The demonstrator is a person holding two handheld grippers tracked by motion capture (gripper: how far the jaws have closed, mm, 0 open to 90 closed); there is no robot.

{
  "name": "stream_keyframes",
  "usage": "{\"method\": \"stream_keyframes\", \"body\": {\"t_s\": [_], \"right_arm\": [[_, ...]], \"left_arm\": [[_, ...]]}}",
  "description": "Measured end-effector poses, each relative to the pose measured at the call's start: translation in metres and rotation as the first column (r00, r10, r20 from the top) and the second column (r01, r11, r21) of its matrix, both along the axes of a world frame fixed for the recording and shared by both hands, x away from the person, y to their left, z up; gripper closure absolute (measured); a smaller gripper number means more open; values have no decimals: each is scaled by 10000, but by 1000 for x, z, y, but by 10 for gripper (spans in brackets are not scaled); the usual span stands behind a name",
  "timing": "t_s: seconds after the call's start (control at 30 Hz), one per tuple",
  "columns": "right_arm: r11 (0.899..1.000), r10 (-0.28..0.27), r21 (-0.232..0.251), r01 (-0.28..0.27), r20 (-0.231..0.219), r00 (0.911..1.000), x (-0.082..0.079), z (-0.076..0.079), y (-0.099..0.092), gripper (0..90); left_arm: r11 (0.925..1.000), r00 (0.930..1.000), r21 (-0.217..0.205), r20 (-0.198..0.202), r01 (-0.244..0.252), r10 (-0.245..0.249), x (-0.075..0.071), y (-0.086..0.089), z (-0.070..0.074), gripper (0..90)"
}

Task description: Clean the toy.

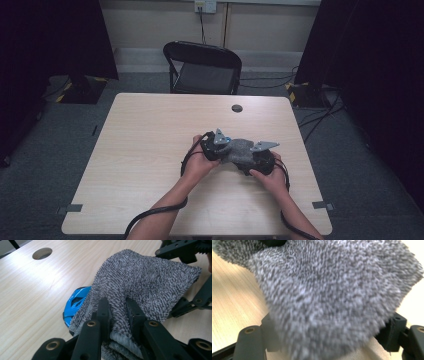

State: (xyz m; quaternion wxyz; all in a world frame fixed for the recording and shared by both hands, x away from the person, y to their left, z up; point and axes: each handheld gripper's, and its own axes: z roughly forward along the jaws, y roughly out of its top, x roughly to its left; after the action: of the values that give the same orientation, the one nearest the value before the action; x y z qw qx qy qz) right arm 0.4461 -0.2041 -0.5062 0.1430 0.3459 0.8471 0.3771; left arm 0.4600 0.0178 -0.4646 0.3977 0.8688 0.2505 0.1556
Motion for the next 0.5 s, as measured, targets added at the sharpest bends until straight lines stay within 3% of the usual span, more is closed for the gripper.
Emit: {"method": "stream_keyframes", "body": {"t_s": [0.5], "right_arm": [[10000,-1,1,1,-1,10000,0,0,0,237]], "left_arm": [[9987,9987,-137,-141,-490,488,11,11,-3,760]]}}
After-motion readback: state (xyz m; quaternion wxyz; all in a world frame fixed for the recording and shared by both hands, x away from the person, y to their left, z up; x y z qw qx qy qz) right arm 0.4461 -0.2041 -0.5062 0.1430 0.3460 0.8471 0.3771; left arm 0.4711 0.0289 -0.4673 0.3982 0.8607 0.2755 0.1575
